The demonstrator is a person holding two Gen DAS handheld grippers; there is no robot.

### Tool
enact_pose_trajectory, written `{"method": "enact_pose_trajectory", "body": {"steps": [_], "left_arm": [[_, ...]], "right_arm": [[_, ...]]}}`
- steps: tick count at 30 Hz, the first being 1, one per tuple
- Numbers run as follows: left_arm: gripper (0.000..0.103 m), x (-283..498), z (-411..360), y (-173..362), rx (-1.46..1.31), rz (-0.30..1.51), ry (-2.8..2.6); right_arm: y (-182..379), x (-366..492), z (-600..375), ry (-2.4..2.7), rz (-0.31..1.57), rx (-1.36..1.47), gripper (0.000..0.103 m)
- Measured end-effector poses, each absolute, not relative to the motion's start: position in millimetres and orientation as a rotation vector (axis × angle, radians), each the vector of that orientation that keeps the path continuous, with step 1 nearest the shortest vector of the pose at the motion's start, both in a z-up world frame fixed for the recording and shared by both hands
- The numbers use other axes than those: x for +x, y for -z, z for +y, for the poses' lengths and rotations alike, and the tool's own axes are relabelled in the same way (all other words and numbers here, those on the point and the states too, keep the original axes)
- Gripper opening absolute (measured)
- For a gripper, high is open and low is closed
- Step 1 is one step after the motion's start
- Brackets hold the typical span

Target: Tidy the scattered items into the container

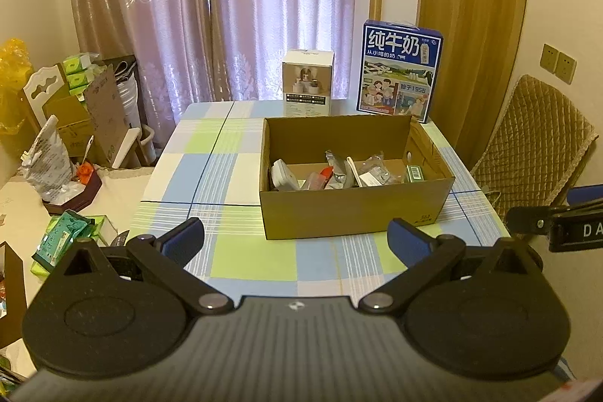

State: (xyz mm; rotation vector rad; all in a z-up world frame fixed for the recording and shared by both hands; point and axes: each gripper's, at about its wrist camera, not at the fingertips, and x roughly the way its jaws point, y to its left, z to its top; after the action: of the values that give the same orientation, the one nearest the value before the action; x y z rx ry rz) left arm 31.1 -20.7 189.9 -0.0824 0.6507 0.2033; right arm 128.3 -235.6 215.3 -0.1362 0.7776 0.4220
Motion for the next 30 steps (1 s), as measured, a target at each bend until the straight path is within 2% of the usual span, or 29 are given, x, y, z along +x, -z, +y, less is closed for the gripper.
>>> {"method": "enact_pose_trajectory", "body": {"steps": [30], "left_arm": [[0.102, 35.4, -22.1, -185.9, -0.073, 0.654, -0.191]], "right_arm": [[-208.7, 135.1, -235.8, -0.428, 0.793, -0.115, 0.101]]}}
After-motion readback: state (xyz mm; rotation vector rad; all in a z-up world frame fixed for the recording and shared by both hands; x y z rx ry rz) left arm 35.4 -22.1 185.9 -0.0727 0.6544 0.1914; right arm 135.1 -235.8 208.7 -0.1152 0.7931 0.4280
